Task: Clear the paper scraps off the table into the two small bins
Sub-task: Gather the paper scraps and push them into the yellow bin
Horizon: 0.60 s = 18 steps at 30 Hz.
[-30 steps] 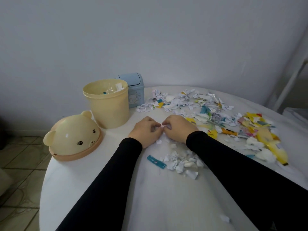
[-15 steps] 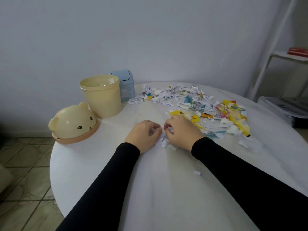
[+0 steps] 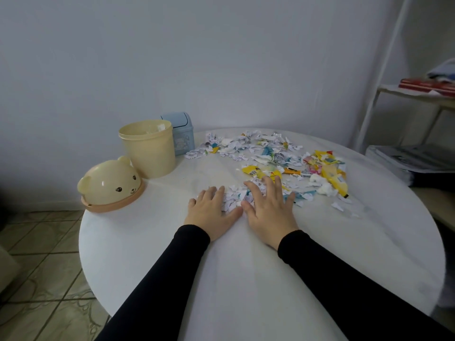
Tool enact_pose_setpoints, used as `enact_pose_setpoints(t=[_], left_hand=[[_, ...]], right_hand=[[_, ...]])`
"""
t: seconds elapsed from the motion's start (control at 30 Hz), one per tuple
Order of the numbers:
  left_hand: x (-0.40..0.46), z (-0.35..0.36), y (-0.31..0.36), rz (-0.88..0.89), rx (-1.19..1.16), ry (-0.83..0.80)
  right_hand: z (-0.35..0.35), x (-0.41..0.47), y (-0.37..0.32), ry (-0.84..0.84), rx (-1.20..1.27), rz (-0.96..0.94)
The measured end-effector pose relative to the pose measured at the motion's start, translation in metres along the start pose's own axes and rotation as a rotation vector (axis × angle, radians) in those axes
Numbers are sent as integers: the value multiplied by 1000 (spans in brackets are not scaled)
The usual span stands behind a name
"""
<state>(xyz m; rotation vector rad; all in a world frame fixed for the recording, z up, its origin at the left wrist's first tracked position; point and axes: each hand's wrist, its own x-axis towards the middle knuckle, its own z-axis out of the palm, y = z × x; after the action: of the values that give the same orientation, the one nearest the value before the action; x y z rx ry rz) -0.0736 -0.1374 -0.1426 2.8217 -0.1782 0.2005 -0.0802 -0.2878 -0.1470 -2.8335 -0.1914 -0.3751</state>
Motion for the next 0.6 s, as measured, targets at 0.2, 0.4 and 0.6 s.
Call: enact_pose_setpoints(t=[0.2, 0.4, 0.6], left_hand=[[-2, 0, 5, -27, 14, 49], [14, 3, 5, 14, -50, 54], [28, 8, 24, 81, -180, -42]], right_hand=[[5, 29, 4, -86, 28, 8], [0, 44, 7, -25, -3, 33], [-25, 38, 28, 196, 61, 247]])
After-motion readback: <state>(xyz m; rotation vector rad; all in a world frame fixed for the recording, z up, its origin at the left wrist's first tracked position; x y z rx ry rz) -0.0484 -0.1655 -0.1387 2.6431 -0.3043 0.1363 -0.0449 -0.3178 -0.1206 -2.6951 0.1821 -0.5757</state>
